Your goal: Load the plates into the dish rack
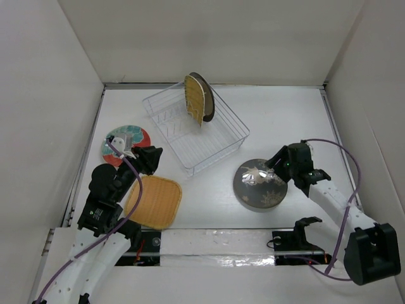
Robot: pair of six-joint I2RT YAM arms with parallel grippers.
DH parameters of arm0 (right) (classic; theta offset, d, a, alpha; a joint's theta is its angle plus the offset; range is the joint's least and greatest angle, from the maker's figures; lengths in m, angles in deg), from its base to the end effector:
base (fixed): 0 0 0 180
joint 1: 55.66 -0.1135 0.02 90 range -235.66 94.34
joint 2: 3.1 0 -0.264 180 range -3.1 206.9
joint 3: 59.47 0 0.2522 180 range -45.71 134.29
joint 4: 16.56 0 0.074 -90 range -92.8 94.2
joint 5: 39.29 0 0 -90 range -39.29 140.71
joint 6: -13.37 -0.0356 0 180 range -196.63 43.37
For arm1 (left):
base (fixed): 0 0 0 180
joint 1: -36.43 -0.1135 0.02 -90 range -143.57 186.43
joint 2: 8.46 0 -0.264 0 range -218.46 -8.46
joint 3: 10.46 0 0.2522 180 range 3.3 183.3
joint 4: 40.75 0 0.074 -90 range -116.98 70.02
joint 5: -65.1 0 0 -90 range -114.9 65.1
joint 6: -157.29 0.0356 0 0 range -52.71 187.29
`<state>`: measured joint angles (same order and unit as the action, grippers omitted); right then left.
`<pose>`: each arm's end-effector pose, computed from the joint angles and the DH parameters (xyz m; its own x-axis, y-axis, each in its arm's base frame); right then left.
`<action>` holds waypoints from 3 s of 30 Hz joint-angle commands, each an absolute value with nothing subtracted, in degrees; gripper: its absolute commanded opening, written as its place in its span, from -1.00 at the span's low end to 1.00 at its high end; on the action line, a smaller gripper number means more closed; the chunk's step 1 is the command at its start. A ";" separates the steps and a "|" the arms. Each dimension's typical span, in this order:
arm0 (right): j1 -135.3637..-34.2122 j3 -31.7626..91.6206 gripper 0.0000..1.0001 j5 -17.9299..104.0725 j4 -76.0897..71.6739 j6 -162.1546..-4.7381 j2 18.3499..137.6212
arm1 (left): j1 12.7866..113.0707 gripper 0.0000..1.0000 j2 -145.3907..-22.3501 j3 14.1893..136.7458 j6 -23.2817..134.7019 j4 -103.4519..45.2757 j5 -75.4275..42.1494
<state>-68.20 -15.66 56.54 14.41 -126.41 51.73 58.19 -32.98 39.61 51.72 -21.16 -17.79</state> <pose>0.1929 0.0392 0.2079 -0.5303 0.6602 -0.5318 0.4068 0.7486 0.5237 0.1062 -0.0471 0.3432 -0.0365 -0.2722 -0.9615 0.4904 0.8335 -0.2546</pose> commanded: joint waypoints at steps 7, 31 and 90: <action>-69.11 -17.14 0.23 47.28 1.86 -128.40 68.78 | 58.40 -0.41 -33.07 39.25 51.65 -22.94 -17.25; -56.72 -1.48 0.32 59.59 -20.30 -127.87 84.73 | 58.40 -0.40 -35.45 39.51 51.82 -23.12 -18.13; -82.28 38.99 -1.00 59.66 -5.36 -99.76 74.66 | 58.40 -0.40 -35.97 39.60 52.00 -22.59 -20.94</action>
<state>-78.53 29.58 55.38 2.34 -106.02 69.90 58.19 -35.84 39.61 51.74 -21.05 -19.84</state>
